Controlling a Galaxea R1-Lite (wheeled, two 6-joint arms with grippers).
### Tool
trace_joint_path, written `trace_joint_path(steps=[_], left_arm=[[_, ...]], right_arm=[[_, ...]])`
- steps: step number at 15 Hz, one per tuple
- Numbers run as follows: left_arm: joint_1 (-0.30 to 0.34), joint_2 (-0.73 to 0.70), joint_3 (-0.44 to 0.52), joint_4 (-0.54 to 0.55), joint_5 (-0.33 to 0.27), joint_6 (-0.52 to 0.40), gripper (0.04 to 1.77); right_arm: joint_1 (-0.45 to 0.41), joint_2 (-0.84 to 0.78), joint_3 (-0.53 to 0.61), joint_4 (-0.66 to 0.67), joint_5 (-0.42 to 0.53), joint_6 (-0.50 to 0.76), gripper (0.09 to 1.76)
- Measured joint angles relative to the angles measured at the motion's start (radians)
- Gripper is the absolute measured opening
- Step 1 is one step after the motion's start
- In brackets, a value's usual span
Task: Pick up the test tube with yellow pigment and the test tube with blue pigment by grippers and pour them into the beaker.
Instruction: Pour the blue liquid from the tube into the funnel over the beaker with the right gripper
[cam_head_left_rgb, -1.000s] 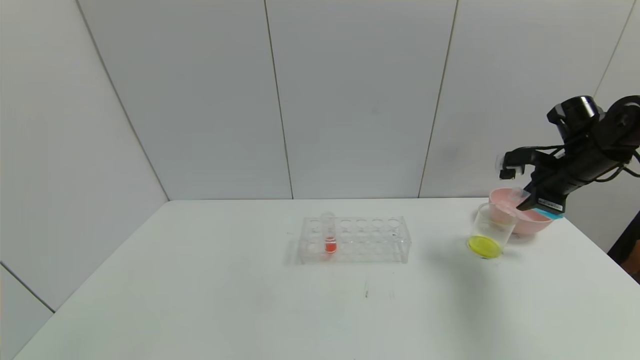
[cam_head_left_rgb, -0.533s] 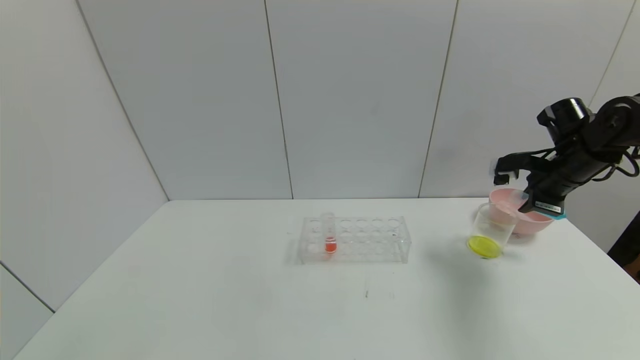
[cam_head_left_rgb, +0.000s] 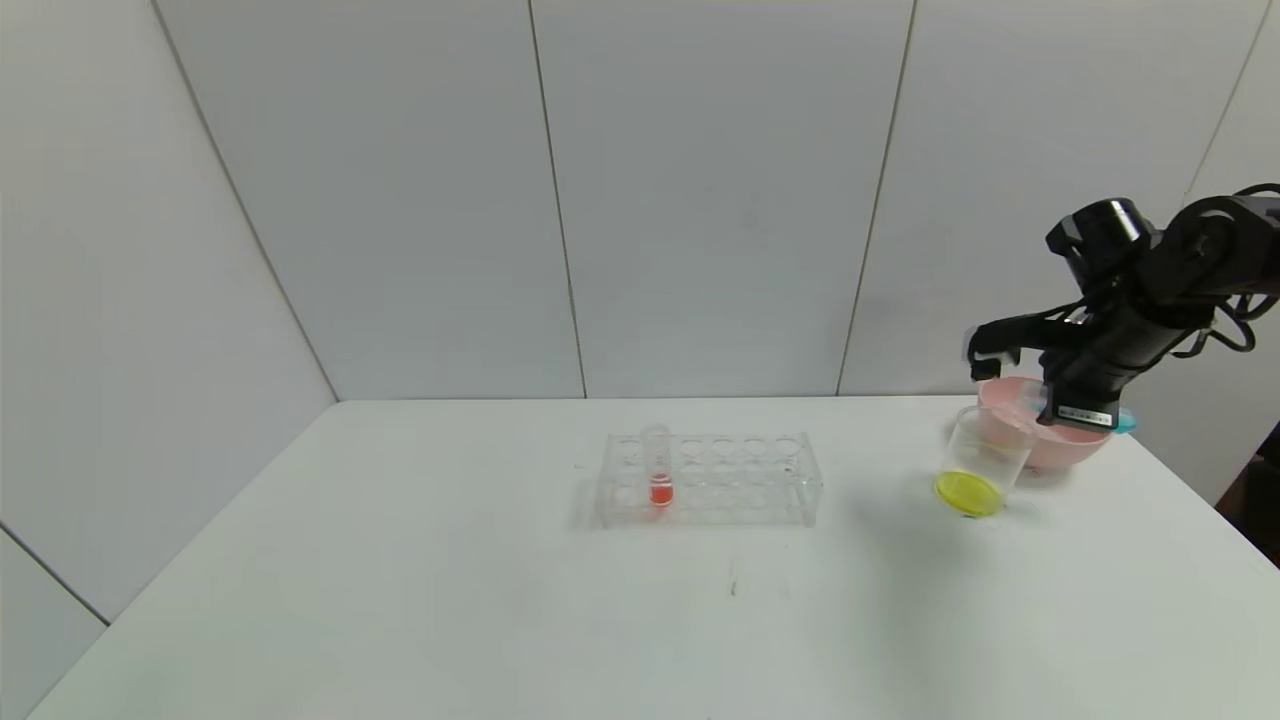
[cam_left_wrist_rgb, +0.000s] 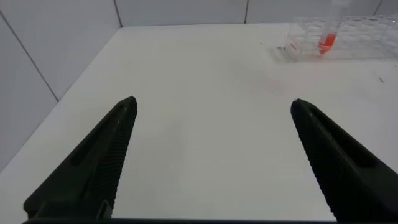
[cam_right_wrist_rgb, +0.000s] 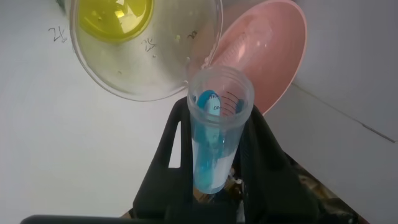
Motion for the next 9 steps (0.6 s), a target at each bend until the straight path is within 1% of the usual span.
trace_joint_path(steps=[6, 9], left_arm=[[0.000, 0.000, 0.000, 0.000, 0.000, 0.000, 1.76], [0.000, 0.000, 0.000, 0.000, 0.000, 0.000, 1.76]], right_arm=[[0.031, 0.005, 0.000, -0.006, -0.099, -0.003, 0.50], [0.046, 0.010, 0.000, -0.011, -0.170, -0.016, 0.50]])
